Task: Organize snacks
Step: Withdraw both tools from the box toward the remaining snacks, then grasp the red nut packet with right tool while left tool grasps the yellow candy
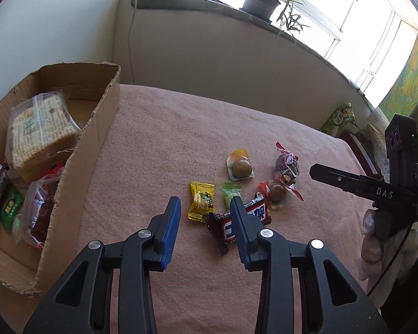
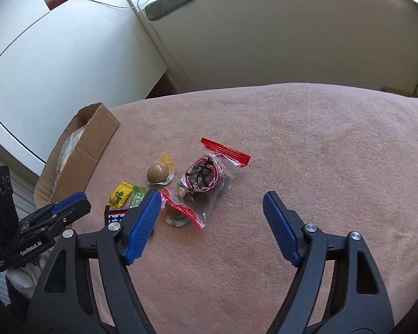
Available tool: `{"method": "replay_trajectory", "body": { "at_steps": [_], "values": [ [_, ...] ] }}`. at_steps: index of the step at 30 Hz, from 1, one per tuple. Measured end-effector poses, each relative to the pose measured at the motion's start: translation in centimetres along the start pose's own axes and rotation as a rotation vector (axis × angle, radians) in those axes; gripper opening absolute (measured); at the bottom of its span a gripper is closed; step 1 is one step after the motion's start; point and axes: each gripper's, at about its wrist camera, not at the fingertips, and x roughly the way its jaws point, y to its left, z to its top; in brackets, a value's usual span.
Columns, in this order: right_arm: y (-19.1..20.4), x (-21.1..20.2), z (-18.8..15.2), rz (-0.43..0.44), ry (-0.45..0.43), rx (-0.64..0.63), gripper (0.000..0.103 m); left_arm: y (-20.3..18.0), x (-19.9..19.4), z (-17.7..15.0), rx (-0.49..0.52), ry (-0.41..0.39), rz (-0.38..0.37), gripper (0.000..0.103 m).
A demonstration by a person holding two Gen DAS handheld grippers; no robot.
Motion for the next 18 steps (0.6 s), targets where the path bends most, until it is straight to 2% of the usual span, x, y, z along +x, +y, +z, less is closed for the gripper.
{"method": "replay_trajectory", "body": {
  "at_steps": [4,6,9,18],
  "values": [
    [-1.0,1.5,0.9,0.033,0.038,0.075,0.068,-0.7,1.4,1.0,0.040,0.030,0.041,0.032],
    [-1.0,2.1,1.3,0.038,0.053,0.091,0.068,-0.9,2.2,1.3,0.057,0.053,0.067,0.031],
    [-0.6,3.0,1.6,0.028,0.075,0.086,0.067,-1.2,3.0,1.6,0.080,0.075,0.067,0.031],
    [1.0,5.3,2.3,-0.006,0.117,0.046,0.067,-3.5,4.3,0.8,0.181,0.122,0.108,0.031]
  ]
}}
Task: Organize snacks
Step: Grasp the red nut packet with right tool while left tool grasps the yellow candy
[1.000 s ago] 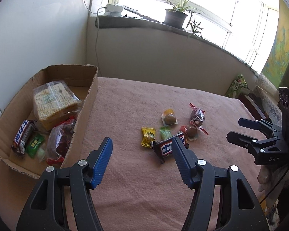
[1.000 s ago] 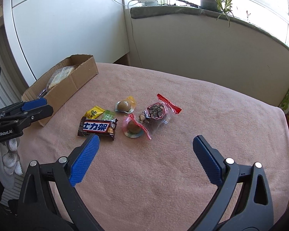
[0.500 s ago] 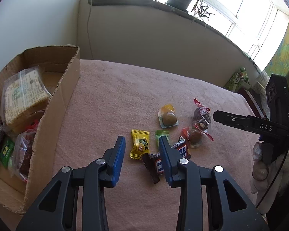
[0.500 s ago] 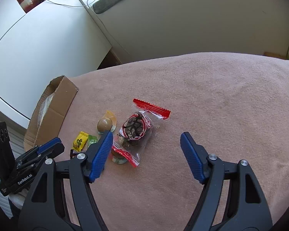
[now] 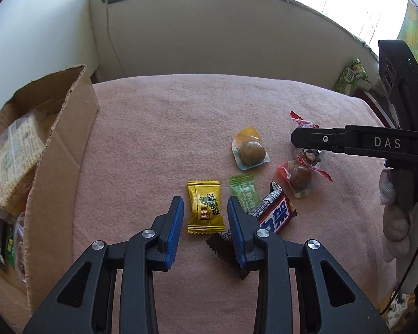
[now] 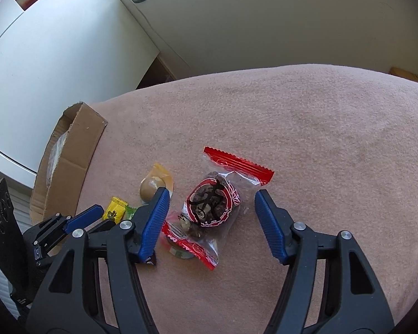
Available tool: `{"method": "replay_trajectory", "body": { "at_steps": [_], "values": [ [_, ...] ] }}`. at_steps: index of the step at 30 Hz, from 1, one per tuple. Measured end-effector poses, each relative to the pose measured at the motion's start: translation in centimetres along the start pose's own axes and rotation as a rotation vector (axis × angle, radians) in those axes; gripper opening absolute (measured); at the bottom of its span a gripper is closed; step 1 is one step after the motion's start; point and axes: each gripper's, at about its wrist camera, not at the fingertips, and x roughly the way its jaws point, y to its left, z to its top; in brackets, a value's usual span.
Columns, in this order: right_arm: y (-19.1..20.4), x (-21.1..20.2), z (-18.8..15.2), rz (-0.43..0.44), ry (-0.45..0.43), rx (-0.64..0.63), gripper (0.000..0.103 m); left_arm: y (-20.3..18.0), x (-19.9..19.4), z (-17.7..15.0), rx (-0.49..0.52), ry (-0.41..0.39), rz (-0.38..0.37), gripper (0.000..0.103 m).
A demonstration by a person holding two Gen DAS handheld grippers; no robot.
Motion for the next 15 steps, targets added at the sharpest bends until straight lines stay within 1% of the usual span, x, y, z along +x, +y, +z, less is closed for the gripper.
{"method": "replay_trajectory", "body": {
  "at_steps": [4,5,6,7,11,13,15],
  "values": [
    [0.7,0.7,0.1,-0.037,0.002,-0.036,0.067,-0.4,0.7,-0.2,0.011,0.009,0.011,0.031],
    [0.9,0.8,0.1,-0.045,0.001,-0.045,0.066,-0.5,0.9,-0.2,0.015,0.008,0.015,0.030],
    [1.0,0.9,0.1,-0.051,0.001,-0.052,0.065,-0.6,1.0,-0.1,0.022,0.002,0.025,0.028],
    [1.2,0.9,0.0,-0.063,0.001,-0.063,0.063,-0.8,1.0,-0.1,0.027,-0.002,0.033,0.026],
    [1.7,1.0,-0.4,-0.106,-0.001,-0.118,0.056,-0.8,1.3,-0.1,0.032,-0.015,0.039,0.025],
    [1.8,0.9,-0.5,-0.118,-0.001,-0.135,0.044,-0.9,1.2,-0.2,0.029,-0.022,0.042,0.025],
    [1.9,1.0,-0.7,-0.116,-0.003,-0.146,0.043,-0.4,1.1,-0.5,0.015,-0.028,0.038,0.025]
  ]
}}
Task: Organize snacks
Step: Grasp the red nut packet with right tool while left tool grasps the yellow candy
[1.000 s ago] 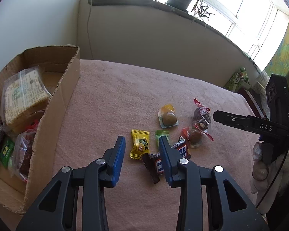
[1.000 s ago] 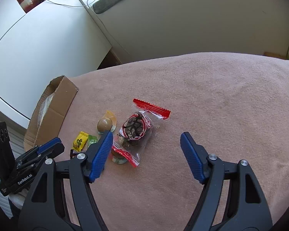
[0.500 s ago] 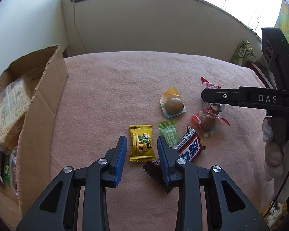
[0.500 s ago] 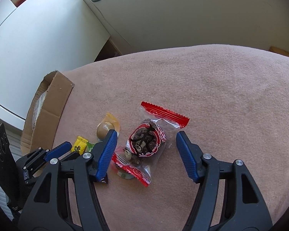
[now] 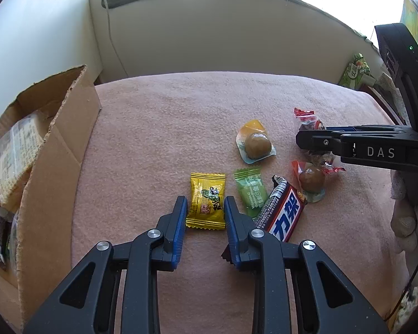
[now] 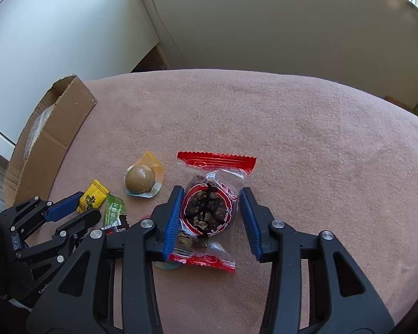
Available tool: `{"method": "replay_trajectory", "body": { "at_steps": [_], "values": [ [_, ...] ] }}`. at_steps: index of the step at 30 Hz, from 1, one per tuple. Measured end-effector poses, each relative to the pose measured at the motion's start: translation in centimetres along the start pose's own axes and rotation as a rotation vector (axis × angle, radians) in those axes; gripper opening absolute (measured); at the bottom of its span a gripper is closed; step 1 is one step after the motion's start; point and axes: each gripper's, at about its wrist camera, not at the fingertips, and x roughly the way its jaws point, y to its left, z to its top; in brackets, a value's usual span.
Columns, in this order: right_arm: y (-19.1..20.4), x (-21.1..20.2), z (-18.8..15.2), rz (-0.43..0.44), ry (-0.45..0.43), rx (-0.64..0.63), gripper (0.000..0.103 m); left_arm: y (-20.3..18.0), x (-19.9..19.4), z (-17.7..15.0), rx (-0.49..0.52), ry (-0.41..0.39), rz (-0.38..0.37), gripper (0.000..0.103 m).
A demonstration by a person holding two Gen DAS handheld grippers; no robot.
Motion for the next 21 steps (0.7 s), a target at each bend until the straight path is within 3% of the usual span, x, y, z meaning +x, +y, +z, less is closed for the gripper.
{"method": "replay_trajectory", "body": {
  "at_steps": [7,21],
  "values": [
    [-0.2,-0.3,-0.4,0.008,-0.022,-0.004,0.035,2.0,-1.5,-1.0,-0.049,-0.023,-0.010,0.025],
    [0.7,-4.7,-1.1,0.012,-0.114,-0.021,0.035,3.6,-6.2,-1.8,-0.092,-0.130,-0.015,0.025]
  ]
}}
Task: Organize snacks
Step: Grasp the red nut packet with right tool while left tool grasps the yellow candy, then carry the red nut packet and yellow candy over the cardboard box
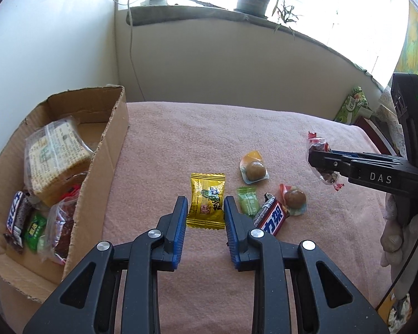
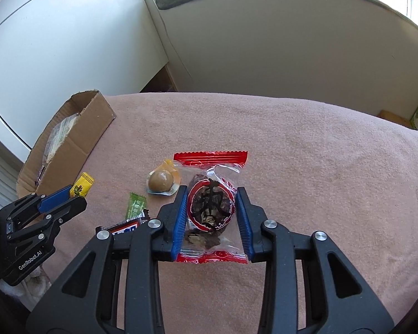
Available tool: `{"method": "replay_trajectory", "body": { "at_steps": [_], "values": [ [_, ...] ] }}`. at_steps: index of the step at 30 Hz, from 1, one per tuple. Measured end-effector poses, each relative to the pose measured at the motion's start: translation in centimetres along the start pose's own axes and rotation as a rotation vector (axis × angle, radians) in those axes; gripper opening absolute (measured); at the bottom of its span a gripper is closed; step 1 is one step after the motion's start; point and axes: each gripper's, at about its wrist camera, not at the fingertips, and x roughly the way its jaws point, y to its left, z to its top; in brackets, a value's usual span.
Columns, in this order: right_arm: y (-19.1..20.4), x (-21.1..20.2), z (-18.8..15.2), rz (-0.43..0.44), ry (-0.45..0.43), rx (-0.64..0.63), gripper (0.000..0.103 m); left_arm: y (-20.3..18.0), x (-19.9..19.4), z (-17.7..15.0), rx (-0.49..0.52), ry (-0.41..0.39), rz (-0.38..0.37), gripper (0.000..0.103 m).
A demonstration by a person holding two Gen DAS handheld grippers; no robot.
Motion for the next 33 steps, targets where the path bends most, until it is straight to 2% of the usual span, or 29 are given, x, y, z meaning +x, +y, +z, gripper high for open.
{"method": "replay_trajectory", "body": {
  "at_steps": [6,12,18,33],
  "values": [
    [1.9,-2.3,0.0,0.021,-0.044,-0.031,0.035,0.6,-2.3,0.0,-0.011,-0.054,0.004,0.025],
    [5.2,-3.8,0.1,0.057,-0.078,-0.089,0.035,3.1,-4.9,-1.0,-0.053,-0.103,0.016,0.025],
    [8.9,-5.1,0.1,0.106,-0.100,-0.159,0.035,5.0,-6.8,-0.9,-0.087,-0.143,0.059,0.025],
    [18.7,-3.1,1.3,0.195,-0.106,-0.310,0.035,10.9,-9.0,-1.4,-0.161,-0.187,0.161,0.025]
  ]
}}
